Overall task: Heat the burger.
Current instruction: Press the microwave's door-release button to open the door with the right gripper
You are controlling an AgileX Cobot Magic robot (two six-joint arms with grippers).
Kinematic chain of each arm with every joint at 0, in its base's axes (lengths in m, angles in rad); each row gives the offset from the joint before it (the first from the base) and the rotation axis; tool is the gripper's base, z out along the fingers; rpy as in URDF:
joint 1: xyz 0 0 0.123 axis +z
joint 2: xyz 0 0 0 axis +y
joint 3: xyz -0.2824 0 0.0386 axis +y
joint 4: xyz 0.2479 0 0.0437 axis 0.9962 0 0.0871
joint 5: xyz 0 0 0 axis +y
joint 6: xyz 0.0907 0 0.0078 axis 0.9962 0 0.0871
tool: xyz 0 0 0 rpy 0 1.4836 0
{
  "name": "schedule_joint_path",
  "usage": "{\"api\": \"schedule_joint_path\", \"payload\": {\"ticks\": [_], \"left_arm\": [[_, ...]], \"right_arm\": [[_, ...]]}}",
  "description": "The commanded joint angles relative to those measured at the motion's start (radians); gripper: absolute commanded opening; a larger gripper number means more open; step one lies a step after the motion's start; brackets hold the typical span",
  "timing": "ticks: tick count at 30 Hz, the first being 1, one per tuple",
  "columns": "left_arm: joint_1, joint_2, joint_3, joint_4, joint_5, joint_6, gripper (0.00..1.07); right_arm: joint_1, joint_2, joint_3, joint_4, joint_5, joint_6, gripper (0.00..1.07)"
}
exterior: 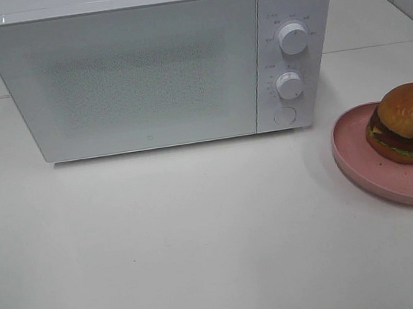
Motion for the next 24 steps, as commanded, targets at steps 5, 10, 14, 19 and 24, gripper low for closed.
{"api": "schedule_joint_path", "payload": {"ticks": [5, 10, 14, 19, 24], "left_arm": [[0.002, -0.020, 0.004, -0.004, -0.009, 0.000, 0.00], [0.002, -0.020, 0.004, -0.004, -0.009, 0.000, 0.00], [0.002, -0.020, 0.004, -0.004, -0.009, 0.000, 0.00], [0.002, -0.020, 0.004, -0.004, -0.009, 0.000, 0.00], [0.002, -0.020, 0.004, -0.004, -0.009, 0.000, 0.00]], "right_arm": [[0.002, -0.024, 0.001, -0.004, -0.014, -0.007, 0.66], [0.002, -0.024, 0.001, -0.004, -0.014, -0.007, 0.66], [0.002, -0.024, 0.001, -0.004, -0.014, -0.007, 0.66], [0.002, -0.024, 0.001, -0.004, -0.014, -0.007, 0.66], [0.002, 0.003, -0.002, -0.004, -0.018, -0.007, 0.63]]}}
